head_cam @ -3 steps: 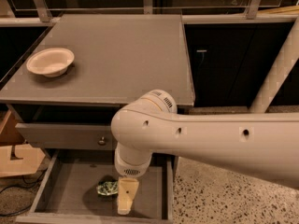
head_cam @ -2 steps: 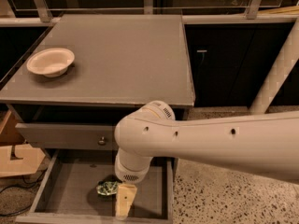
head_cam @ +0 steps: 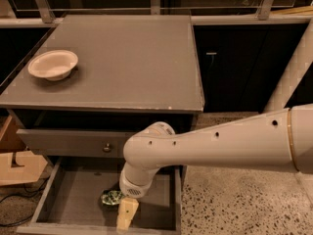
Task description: Pick green can from middle drawer and place on counter
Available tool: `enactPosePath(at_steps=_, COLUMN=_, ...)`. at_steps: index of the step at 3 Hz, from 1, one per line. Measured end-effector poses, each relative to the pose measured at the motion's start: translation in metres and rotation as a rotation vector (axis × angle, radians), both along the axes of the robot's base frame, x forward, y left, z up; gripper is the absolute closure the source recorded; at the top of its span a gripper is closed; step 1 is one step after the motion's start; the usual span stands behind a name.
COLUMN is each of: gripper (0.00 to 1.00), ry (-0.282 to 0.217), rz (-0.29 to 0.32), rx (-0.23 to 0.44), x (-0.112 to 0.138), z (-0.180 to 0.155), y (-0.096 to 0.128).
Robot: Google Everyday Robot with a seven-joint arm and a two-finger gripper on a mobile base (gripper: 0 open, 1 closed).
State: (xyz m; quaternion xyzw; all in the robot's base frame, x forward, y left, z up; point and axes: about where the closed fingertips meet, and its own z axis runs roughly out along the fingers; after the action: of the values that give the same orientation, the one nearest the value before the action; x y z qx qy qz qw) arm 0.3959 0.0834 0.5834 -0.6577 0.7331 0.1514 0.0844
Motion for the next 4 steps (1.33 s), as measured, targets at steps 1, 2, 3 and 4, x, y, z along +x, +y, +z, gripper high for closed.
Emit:
enactPosePath(at_steps=1, gripper=0.00, ry=0.010, rz=-0.001, rx=0.002, x=-0.001, z=-0.004, y=0.001)
enactPosePath(at_steps=2, gripper=0.00, ry=-0.010, rz=-0.028, rx=0.022, x=-0.001, z=-0.013, y=0.006)
enactPosePath(at_steps=3, gripper=0.00, ry=-0.097, rz=-0.082, rx=0.095, x=0.012, z=-0.024, y=0.015)
enactPosePath(at_steps=4, gripper=0.00, ry=-0.135, rz=-0.103, rx=0.133, x=0.022, z=-0.028, y=0.020)
